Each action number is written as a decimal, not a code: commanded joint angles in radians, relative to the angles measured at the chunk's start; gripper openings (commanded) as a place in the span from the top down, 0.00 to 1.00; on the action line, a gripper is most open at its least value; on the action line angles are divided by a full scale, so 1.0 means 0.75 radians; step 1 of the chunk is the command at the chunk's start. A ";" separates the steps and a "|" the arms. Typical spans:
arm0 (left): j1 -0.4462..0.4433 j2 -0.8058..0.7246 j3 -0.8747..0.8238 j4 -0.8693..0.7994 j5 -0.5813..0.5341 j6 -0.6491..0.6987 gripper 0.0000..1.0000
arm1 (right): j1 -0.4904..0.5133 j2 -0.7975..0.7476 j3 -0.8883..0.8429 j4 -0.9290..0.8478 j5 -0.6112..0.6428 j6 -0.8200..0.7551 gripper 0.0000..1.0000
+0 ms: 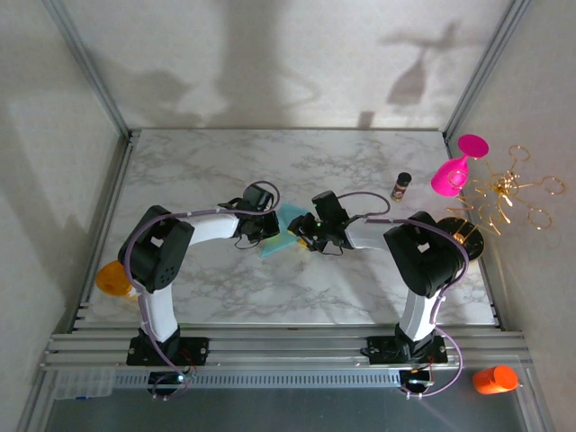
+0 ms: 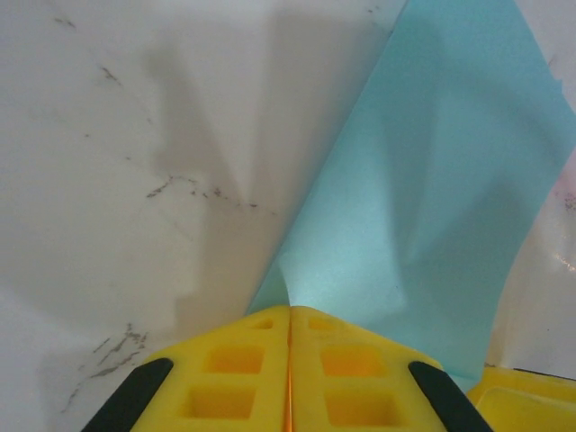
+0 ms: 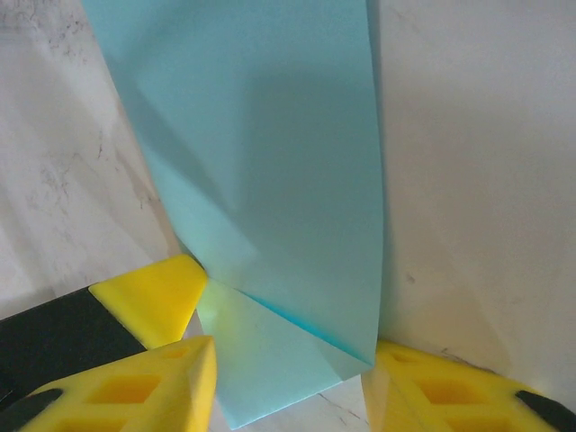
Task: Fold a paper plane with a square sheet of paper (pick it up from the middle)
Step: Fifth fold the wing at the center of the table.
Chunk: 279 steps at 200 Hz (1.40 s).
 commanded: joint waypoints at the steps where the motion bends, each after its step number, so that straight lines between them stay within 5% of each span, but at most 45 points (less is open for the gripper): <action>1: 0.004 0.024 -0.041 -0.044 -0.047 -0.012 0.91 | 0.013 0.018 0.032 0.007 -0.007 -0.019 0.55; 148: 0.006 -0.002 -0.022 -0.063 -0.048 -0.004 0.91 | 0.009 0.024 -0.074 0.223 -0.104 0.057 0.78; 279: 0.006 -0.011 -0.009 -0.071 -0.047 0.008 0.91 | -0.005 0.056 -0.034 0.067 -0.030 -0.026 0.76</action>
